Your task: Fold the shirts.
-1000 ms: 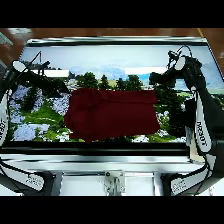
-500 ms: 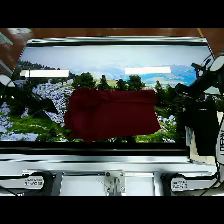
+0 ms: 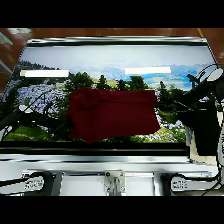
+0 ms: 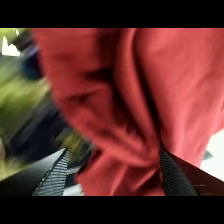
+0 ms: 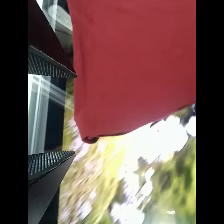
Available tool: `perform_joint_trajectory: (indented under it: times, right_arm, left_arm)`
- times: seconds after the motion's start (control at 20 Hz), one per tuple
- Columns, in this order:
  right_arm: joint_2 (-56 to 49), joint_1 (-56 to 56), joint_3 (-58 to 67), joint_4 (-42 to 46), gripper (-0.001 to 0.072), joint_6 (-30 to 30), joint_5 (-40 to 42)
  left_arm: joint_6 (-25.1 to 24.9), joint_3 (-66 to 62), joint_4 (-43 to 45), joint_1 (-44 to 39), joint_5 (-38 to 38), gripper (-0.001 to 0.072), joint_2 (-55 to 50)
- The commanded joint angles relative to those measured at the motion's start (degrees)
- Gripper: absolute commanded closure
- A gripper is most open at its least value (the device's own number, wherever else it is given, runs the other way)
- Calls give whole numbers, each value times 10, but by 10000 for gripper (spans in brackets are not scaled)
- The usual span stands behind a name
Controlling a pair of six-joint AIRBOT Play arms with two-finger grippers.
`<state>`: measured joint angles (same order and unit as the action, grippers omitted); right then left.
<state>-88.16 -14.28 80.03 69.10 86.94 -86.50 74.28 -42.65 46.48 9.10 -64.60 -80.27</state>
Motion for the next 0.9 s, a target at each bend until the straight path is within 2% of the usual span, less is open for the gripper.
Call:
perform_joint_trajectory:
  times: [0.0, 0.1, 0.15, 0.2, 0.25, 0.3, 0.4, 0.55, 0.7, 0.85]
  right_arm:
    - [0, 1, -5, -5, 141, 0, 12]
    - [0, 1, -5, -5, 141, 3, 12]
    - [0, 1, -5, -2, 139, 3, 12]
    - [0, 1, -9, 8, 61, -1, 10]
    - [0, 1, -18, 25, 31, -18, -7]
    - [0, -3, -32, 45, 32, -22, -20]
    - [0, -15, -77, 22, 32, -25, -20]
    - [0, -20, -146, -45, 32, -37, 44]
    - [0, -20, -195, -73, 32, -29, 108]
    - [0, -20, -232, -91, 33, -29, 131]
  left_arm:
    - [-3, 16, -41, -36, 93, 134, 1]
    - [-1, 16, -52, -50, 112, 335, -1]
    - [-3, 16, -51, -54, 111, 465, -1]
    - [-13, 16, -51, -53, 101, 581, 0]
    - [-29, 14, -51, -48, 84, 656, 1]
    - [-44, 12, -51, -39, 67, 664, 4]
    - [-62, 10, -49, -15, 44, 664, 20]
    - [-72, 10, -49, 18, 27, 664, 59]
    - [-72, 10, -50, 23, 24, 664, 85]
    - [-72, 10, -50, 23, 24, 664, 87]
